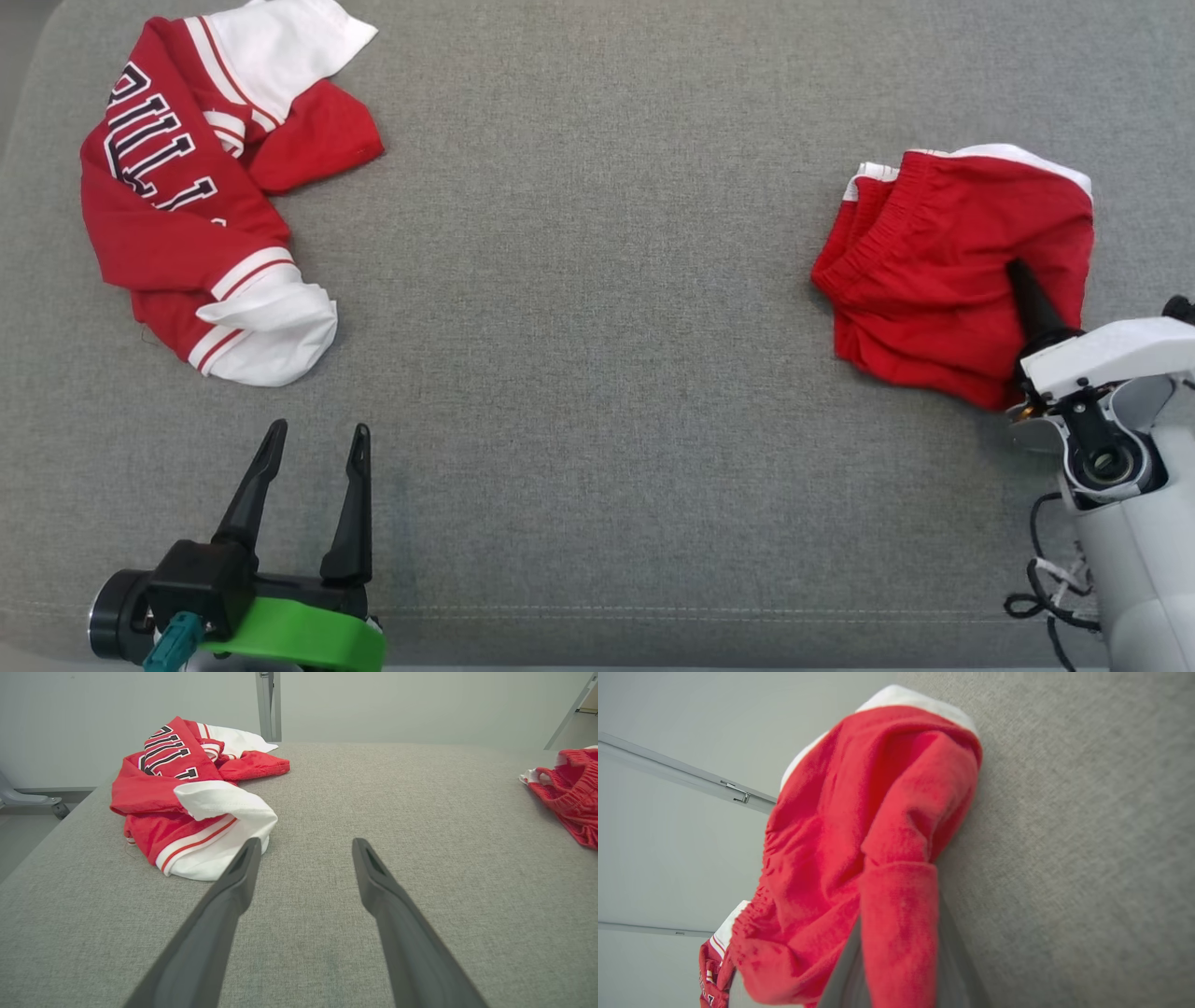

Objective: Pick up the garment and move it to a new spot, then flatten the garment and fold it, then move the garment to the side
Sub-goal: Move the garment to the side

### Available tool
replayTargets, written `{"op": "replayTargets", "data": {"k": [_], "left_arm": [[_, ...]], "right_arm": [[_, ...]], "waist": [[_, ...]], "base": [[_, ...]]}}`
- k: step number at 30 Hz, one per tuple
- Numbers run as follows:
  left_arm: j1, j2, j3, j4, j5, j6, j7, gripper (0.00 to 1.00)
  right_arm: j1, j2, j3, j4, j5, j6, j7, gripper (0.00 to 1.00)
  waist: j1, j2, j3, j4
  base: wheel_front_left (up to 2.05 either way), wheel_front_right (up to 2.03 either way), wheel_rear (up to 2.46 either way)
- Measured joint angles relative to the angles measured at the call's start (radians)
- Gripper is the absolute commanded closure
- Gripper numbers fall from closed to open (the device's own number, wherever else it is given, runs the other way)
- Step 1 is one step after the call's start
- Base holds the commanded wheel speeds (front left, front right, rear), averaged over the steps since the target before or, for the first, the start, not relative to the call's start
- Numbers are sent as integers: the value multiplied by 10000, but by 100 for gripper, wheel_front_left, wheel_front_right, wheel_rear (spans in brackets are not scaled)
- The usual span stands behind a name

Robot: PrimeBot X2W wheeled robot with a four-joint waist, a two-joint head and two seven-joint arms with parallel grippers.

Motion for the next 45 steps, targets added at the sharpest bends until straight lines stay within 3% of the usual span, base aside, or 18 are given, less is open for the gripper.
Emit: {"op": "replayTargets", "data": {"k": [12,19,28,33,45], "left_arm": [[-443,8,-15,-155,-67,-153,102,0],[-624,75,8,-384,-98,-178,322,0],[-626,303,428,-763,-111,-155,529,0],[-624,523,721,-984,-153,-88,575,0],[-624,1097,1304,-1599,-134,0,901,0]], "right_arm": [[-1497,-2186,265,-211,-928,25,1041,100],[-2401,-2974,0,-228,-1097,-192,1465,100],[-3441,-3335,-353,-163,-1089,-541,1655,100],[-3861,-3327,-493,-40,-1034,-546,1624,100],[-4227,-3181,-1005,462,-650,-529,1093,100]], "waist": [[0,0,597,95],[0,0,1023,287],[0,0,1812,468],[1,0,2252,385],[0,0,2935,-670]], "base": [[0,0,0],[0,0,0],[0,0,0],[0,0,0],[0,0,0]]}}
